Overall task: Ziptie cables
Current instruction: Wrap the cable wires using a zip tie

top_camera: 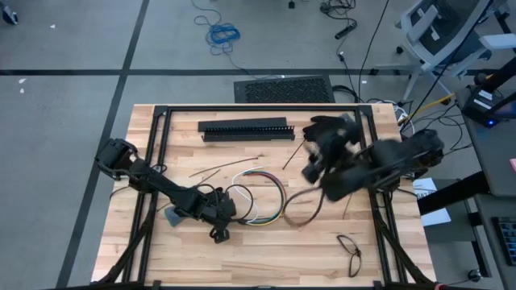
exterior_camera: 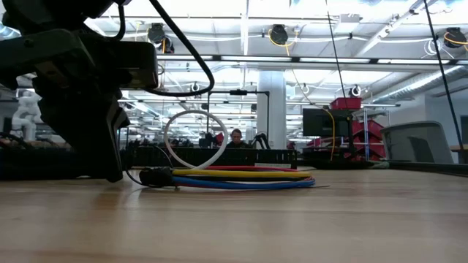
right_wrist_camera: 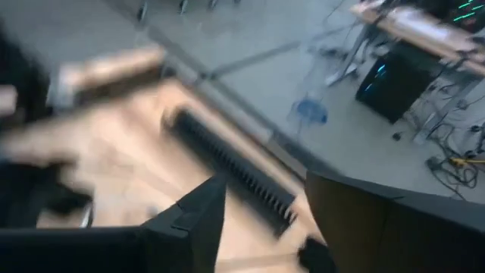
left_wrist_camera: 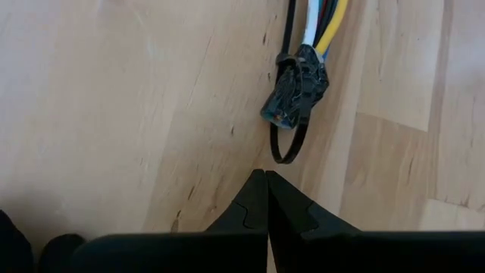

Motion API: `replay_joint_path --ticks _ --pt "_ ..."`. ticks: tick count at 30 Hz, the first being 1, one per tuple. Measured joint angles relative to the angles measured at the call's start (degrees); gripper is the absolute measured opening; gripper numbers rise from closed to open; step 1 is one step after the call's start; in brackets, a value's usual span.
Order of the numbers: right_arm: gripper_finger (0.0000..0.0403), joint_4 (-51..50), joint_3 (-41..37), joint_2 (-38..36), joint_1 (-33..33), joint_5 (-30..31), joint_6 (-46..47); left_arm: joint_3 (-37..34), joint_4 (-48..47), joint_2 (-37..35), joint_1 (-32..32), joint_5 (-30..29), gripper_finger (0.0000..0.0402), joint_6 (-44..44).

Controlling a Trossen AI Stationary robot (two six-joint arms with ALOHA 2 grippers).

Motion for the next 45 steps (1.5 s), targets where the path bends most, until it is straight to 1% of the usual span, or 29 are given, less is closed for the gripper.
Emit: replay_joint_path --ticks 2,4,7,12,15,17,19,22,24,27,28,34,38,41,45 --pt "0.0157 0.0 -3.3 1.4 0.9 -5.7 1.7 0.0 -0.1 0.0 0.0 0.0 0.0000 0.1" --pt "0.0141 0.0 -8.0 2.0 2.0 -12.0 5.2 0.0 -0.3 0.0 0.0 -0.1 0.0000 0.6" --pt "0.0122 -0.1 -15.9 2.2 4.1 -18.9 14.7 0.0 -0.3 0.0 0.0 -0.3 0.0000 3.2" --pt "0.0093 0.1 -27.1 2.1 10.6 -22.1 36.7 0.0 -2.0 -0.1 0.0 -0.3 0.0000 7.7" --pt "0.0068 1.9 -33.0 2.4 14.4 -27.5 49.3 0.1 -3.1 -0.1 0.0 -0.3 0.0000 10.1" --pt "0.0035 7.6 -36.8 2.4 16.8 -29.7 55.2 0.1 -3.2 -0.1 0.0 -0.7 0.0000 12.1" --pt "0.0010 15.1 -40.6 2.4 19.0 -30.0 59.6 0.1 -3.1 -0.1 0.0 -1.9 0.0000 14.2" --pt "0.0002 22.9 -45.2 3.2 21.3 -30.2 68.0 0.1 -2.4 -0.7 0.0 -3.4 0.0000 16.9" --pt "0.0001 23.8 -46.6 4.6 22.7 -30.4 72.3 0.1 -2.3 -1.4 0.0 -4.7 0.0000 18.3" --pt "0.0001 23.3 -46.9 6.0 23.3 -34.3 72.6 0.1 -2.1 -3.1 -0.1 -5.6 0.0000 20.5" --pt "0.0001 22.8 -46.9 6.1 23.5 -34.7 72.6 0.1 -2.1 -3.8 -0.4 -6.2 0.0000 21.2" --pt "0.0000 21.1 -46.9 6.1 23.8 -34.4 72.6 -0.6 2.2 -5.0 -1.4 -7.7 0.0000 22.1" --pt "0.0000 20.9 -46.9 6.1 23.8 -34.2 72.6 -4.2 7.8 -5.0 -1.6 -6.3 0.0000 19.5" --pt "0.0000 21.0 -46.9 6.1 23.8 -34.2 72.6 -5.2 8.2 -5.0 -2.0 -6.3 0.0000 16.9" --pt "0.0000 21.2 -46.8 6.1 23.8 -34.0 72.6 -5.3 8.3 -5.0 -2.3 -6.4 0.0000 16.5"
